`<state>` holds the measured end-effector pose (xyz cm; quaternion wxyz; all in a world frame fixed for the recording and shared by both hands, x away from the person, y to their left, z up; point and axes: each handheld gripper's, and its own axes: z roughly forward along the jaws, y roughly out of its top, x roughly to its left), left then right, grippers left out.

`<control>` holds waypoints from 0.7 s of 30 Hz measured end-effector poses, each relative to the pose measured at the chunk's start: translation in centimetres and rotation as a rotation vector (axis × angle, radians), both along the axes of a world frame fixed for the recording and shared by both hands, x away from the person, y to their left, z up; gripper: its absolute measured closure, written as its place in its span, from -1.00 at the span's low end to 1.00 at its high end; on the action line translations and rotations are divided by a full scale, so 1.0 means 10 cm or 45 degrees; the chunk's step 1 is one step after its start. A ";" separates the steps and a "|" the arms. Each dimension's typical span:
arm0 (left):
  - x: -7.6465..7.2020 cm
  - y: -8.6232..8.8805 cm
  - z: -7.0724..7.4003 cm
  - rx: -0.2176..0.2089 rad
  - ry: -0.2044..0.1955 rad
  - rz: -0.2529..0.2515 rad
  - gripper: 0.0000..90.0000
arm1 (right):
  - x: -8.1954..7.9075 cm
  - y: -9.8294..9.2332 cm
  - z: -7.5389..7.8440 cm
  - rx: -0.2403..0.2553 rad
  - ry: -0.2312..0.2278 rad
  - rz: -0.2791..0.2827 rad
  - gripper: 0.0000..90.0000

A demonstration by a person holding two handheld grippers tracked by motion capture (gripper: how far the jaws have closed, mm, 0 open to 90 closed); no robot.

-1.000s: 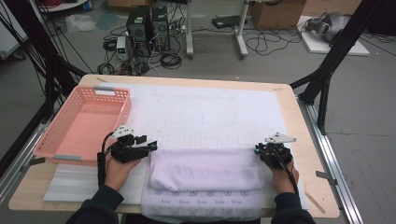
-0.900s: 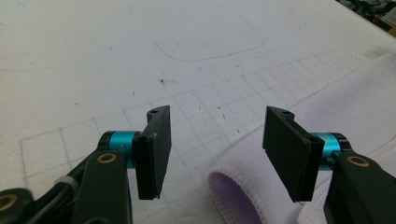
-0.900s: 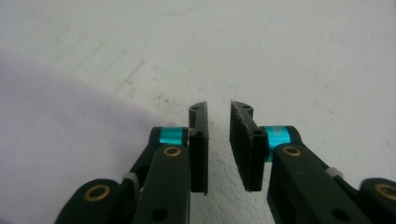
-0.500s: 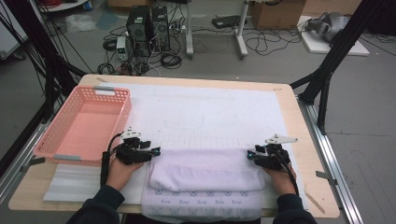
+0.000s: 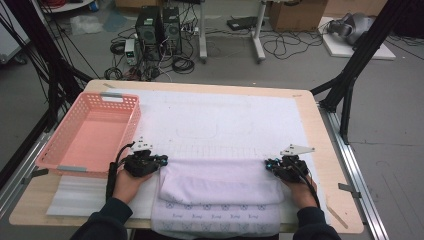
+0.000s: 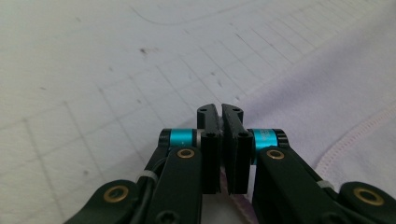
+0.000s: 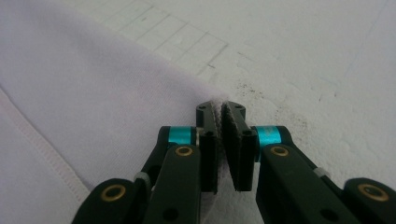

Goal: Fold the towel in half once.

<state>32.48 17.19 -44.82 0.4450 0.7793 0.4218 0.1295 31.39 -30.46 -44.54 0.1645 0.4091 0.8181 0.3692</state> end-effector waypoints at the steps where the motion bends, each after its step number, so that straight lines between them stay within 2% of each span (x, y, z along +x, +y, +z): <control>1: 0.02 0.02 0.01 -0.040 -0.010 0.011 0.91 | 0.01 -0.01 0.01 -0.008 -0.005 0.010 0.91; 2: 0.04 0.03 0.01 -0.079 -0.005 0.025 0.91 | 0.02 -0.02 0.01 -0.005 -0.009 -0.004 0.92; 5: 0.14 0.05 0.03 -0.080 0.012 0.039 0.92 | 0.08 -0.07 0.04 0.020 -0.021 -0.026 0.92; 7: 0.23 0.04 0.08 -0.116 0.003 0.068 0.91 | 0.14 -0.07 0.06 0.010 -0.048 -0.025 0.93; 10: 0.41 0.00 0.14 -0.105 0.002 0.109 0.91 | 0.23 -0.06 0.11 -0.006 -0.083 -0.047 0.93; 16: 0.75 -0.06 0.22 -0.109 0.000 0.161 0.91 | 0.49 -0.11 0.18 0.028 -0.127 -0.112 0.93; 19: 0.89 -0.07 0.29 -0.132 -0.020 0.186 0.91 | 0.63 -0.10 0.21 0.007 -0.150 -0.129 0.92; 21: 0.99 -0.07 0.34 -0.126 -0.024 0.196 0.91 | 0.73 -0.08 0.25 -0.013 -0.160 -0.140 0.92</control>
